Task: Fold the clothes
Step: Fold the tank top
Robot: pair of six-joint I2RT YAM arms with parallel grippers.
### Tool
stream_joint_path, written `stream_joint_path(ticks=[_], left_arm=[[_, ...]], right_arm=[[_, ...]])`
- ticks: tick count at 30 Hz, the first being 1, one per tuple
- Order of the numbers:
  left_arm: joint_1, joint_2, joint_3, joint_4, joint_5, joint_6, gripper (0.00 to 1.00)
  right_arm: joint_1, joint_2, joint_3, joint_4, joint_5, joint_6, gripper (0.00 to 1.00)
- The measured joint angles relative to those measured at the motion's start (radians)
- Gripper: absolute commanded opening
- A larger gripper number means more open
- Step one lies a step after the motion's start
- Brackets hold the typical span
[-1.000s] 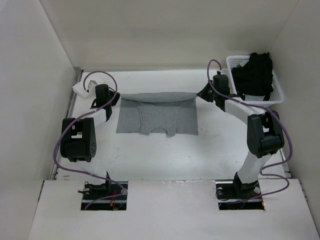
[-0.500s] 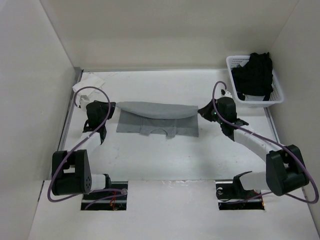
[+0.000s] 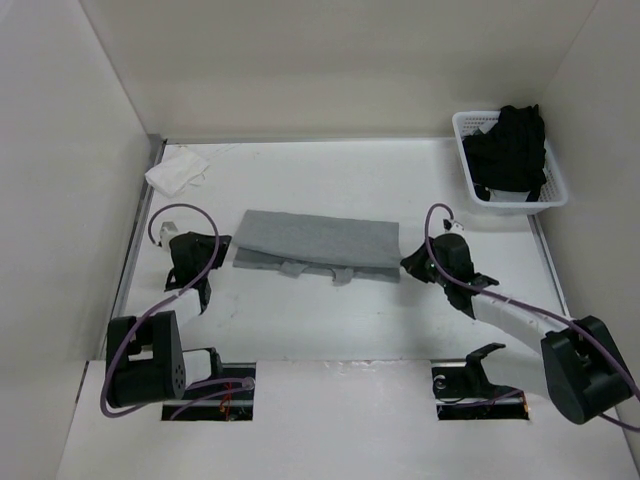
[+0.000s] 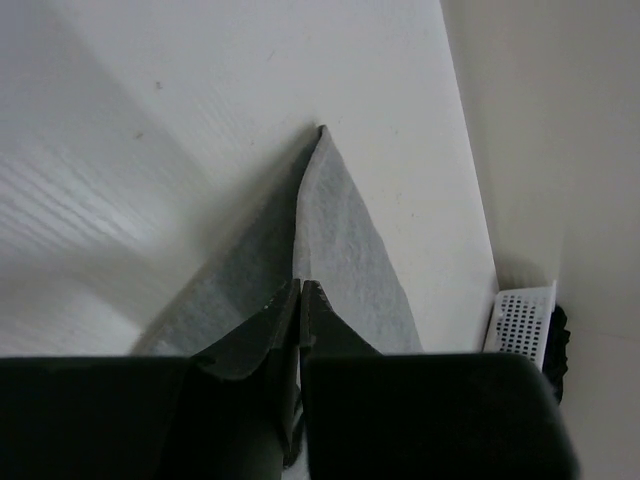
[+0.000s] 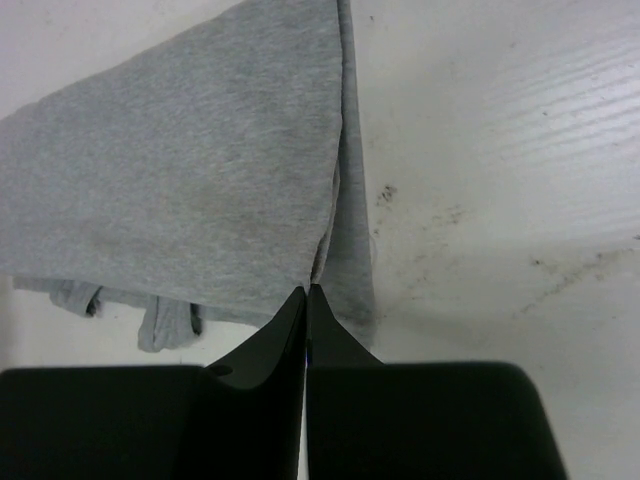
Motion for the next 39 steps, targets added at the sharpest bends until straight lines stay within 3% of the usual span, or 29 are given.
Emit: stream_joint_path(ticks=[7,12,15,18,21,22,26,28,34,39], left_arm=[[0.03,-0.042,-0.071,0.014,0.026,0.0,0.03],[0.056,-0.071,-0.115,0.017,0.034,0.0,0.18],[0.093,-0.135,-0.148,-0.01,0.035,-0.003,0.17],[0.084,-0.285,-0.151,-0.067,0.01,0.0,0.16],[-0.072,-0.373,-0.095,-0.102,-0.047,0.029,0.16],[-0.152,-0.364,-0.06,-0.105,-0.07,0.042,0.16],[-0.456,-0.182,0.089,-0.06,-0.139,0.071,0.15],[-0.553,-0.046,0.137,-0.016,-0.15,0.074,0.14],[-0.687,0.271,0.156,0.05,-0.145,0.041,0.13],[-0.695,0.328,0.121,0.098,-0.128,0.025,0.13]], right_arm=[[0.009,-0.029,-0.073,-0.005,0.026,0.04,0.04],[0.041,-0.028,-0.084,-0.026,0.036,0.067,0.23],[0.052,-0.076,-0.084,-0.08,0.054,0.067,0.36],[0.055,-0.2,-0.075,-0.158,0.087,0.045,0.33],[0.068,-0.264,-0.024,-0.192,0.108,0.016,0.1],[0.076,-0.254,0.003,-0.19,0.109,0.008,0.07],[0.158,-0.091,0.116,-0.127,0.098,-0.011,0.03],[0.215,0.022,0.161,-0.077,0.084,-0.014,0.03],[0.321,0.312,0.258,0.05,0.037,-0.002,0.02],[0.349,0.397,0.248,0.135,0.023,0.043,0.02]])
